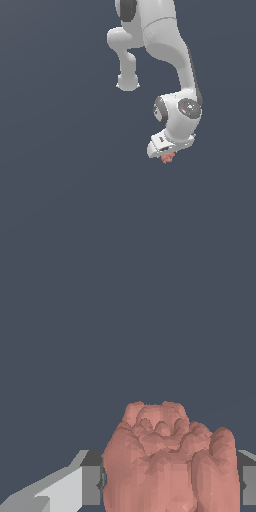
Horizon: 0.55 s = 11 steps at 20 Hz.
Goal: Pick up the object and move it to a goal position.
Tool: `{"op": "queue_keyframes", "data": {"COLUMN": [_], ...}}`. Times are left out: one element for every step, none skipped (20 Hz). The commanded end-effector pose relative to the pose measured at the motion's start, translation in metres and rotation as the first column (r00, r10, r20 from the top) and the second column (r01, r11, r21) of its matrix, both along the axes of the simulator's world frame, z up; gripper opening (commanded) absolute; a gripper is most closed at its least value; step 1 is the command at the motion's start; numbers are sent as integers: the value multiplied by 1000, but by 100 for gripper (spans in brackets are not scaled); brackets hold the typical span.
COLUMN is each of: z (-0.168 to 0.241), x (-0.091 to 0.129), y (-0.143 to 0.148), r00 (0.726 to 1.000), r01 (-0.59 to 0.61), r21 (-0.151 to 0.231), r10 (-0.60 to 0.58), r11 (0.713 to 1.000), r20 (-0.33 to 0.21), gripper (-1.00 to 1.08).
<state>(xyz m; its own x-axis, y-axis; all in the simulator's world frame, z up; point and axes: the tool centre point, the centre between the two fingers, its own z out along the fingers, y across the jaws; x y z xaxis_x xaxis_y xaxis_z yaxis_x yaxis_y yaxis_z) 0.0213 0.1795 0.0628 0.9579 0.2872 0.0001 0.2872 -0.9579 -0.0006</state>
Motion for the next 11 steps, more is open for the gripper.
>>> {"op": "queue_keyframes", "data": {"z": [2,2,3,3,3,4,4,4,4,4,4], "x": [-1,-1,-1,-1,-1,-1,-1,0,0,0,0], "y": [20,27,33,38,42,45,47,49,49,49,49], "r00": [1000,1000,1000,1000,1000,1000,1000,1000,1000,1000,1000], "r01": [2,2,2,2,2,2,2,2,2,2,2], "r21": [-1,-1,-1,-1,-1,-1,-1,-1,-1,-1,-1], "r10": [-2,-2,-2,-2,-2,-2,-2,-2,-2,-2,-2], "r11": [1000,1000,1000,1000,1000,1000,1000,1000,1000,1000,1000], "r20": [0,0,0,0,0,0,0,0,0,0,0], "gripper": [-100,-100,-100,-100,-100,-100,-100,-100,-100,-100,-100]}}
